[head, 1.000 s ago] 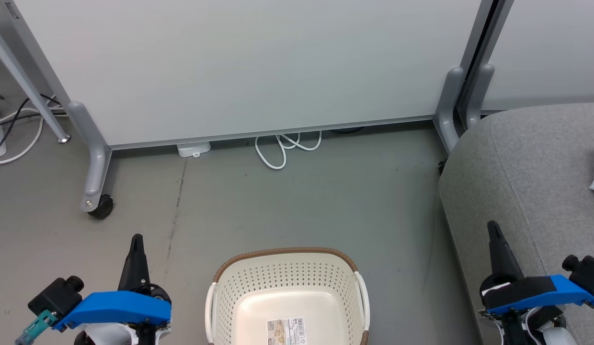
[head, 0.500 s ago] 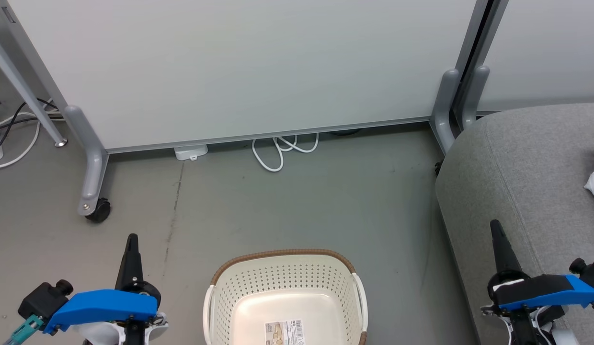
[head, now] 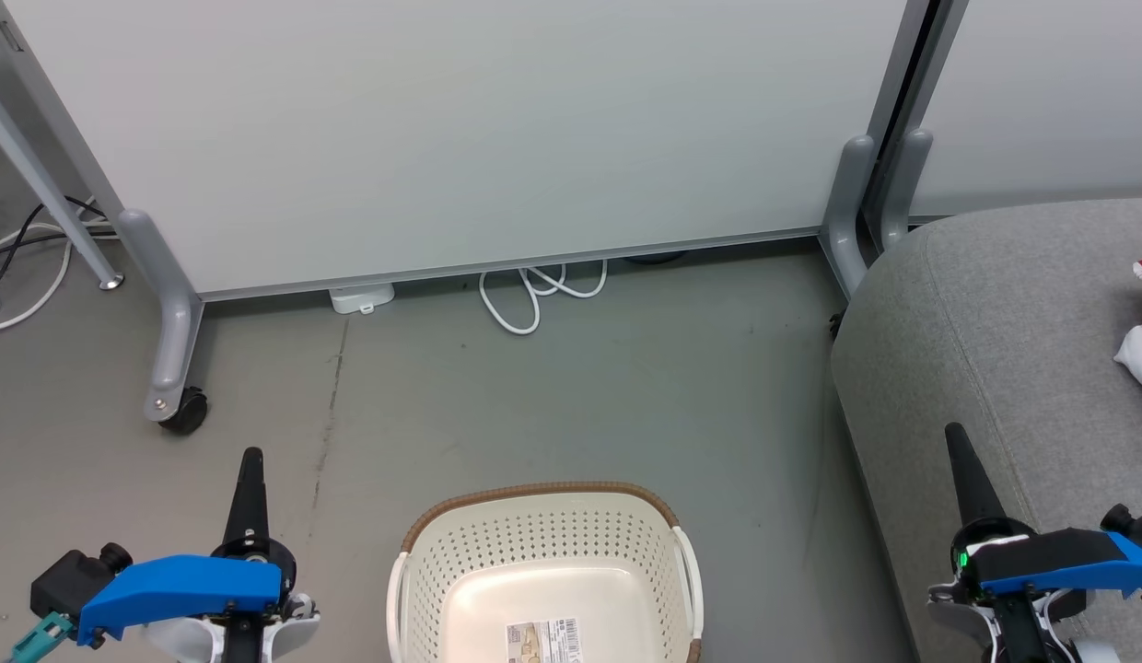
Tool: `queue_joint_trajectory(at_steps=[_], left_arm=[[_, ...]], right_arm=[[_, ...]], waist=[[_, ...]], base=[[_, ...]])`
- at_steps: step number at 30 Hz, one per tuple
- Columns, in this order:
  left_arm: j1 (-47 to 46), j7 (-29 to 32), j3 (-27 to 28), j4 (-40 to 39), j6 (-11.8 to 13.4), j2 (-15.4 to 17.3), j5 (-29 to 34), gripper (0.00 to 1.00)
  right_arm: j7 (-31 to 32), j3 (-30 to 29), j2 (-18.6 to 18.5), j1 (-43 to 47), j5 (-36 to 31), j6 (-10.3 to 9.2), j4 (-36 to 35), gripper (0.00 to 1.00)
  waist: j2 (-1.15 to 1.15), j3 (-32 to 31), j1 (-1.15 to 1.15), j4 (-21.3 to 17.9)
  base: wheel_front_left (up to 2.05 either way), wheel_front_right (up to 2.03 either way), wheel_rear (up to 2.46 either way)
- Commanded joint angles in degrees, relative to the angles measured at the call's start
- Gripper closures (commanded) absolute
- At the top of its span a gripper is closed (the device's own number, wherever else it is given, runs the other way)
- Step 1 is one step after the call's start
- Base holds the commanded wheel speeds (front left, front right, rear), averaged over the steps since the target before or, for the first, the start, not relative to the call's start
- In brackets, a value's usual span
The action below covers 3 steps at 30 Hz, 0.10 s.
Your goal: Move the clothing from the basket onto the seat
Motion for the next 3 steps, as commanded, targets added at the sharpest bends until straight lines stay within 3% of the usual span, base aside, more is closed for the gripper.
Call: queue_joint_trajectory(at_steps=[1, 3], left_arm=[[-1.33, 0.51, 0.59, -0.78, -0.44, 0.06, -1.8, 1.0], [-1.35, 0.82, 0.7, -0.85, -0.48, 0.06, -2.89, 1.0]], right_arm=[[0.51, -0.2, -0.17, 0.45, 1.88, 0.02, -0.92, 1.0], [0.77, -0.25, -0.17, 0.46, 3.09, 0.02, -1.04, 1.0]], waist=[[0.0, -0.05, 0.0, -0.07], [0.0, -0.1, 0.0, -0.13]], base=[[0.0, 0.0, 0.0], [0.0, 0.0, 0.0]])
